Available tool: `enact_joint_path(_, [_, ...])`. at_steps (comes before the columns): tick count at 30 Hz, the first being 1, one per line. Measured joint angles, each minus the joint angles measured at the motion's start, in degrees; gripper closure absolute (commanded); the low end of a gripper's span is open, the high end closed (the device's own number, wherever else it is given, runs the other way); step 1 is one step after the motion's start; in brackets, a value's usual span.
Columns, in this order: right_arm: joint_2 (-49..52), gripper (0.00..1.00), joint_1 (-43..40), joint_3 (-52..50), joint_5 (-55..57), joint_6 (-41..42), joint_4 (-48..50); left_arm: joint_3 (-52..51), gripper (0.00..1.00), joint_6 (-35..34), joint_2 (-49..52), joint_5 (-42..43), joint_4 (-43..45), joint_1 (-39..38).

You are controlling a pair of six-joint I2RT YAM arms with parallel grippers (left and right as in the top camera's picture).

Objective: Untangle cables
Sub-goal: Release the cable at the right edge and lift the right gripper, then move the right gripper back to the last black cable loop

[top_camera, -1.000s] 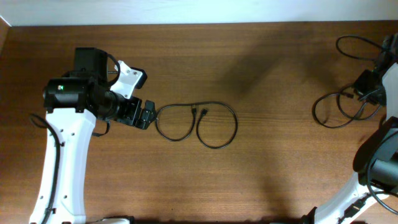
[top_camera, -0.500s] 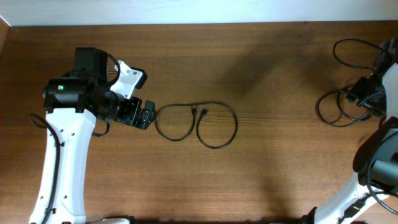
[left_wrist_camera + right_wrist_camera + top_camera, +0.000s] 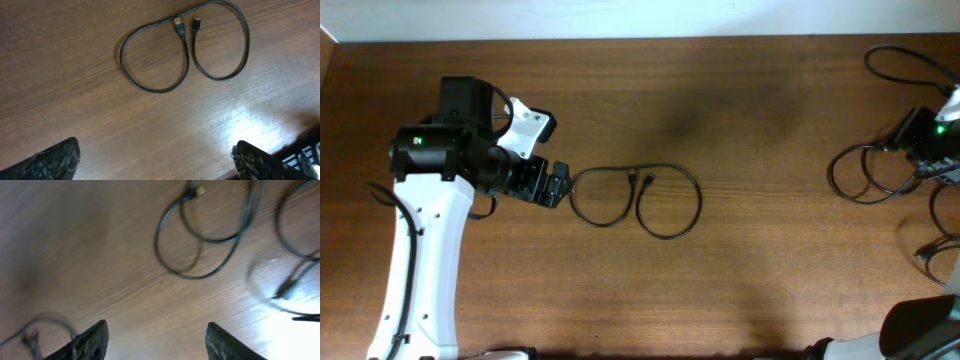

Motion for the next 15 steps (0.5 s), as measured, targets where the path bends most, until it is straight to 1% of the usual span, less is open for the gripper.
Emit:
enact_joint_path(3, [-0.02,0.38,1.68,0.0,-6.27,-5.11,-1.73,0.0,0.01,0.0,0.0,0.0,0.02,0.0])
enact_joint_path(4, [-0.02,0.38,2.43,0.0,-6.75,-5.73,-1.84,0.0,0.01,0.0,0.0,0.0,0.04,0.0])
enact_joint_path(6, [-0.02,0.37,6.34,0.0,-8.24,-8.09,-2.21,0.0,0.01,0.0,0.0,0.0,0.02,0.0])
enact_joint_path(11, [-0.02,0.18,17.75,0.0,-8.61,-9.97,-2.27,0.0,0.01,0.0,0.0,-0.02,0.02,0.0])
enact_joint_path(15, [0.22,0.16,24.87,-1.18,-8.55,-10.08,-1.57,0.0,0.01,0.0,0.0,0.0,0.04,0.0])
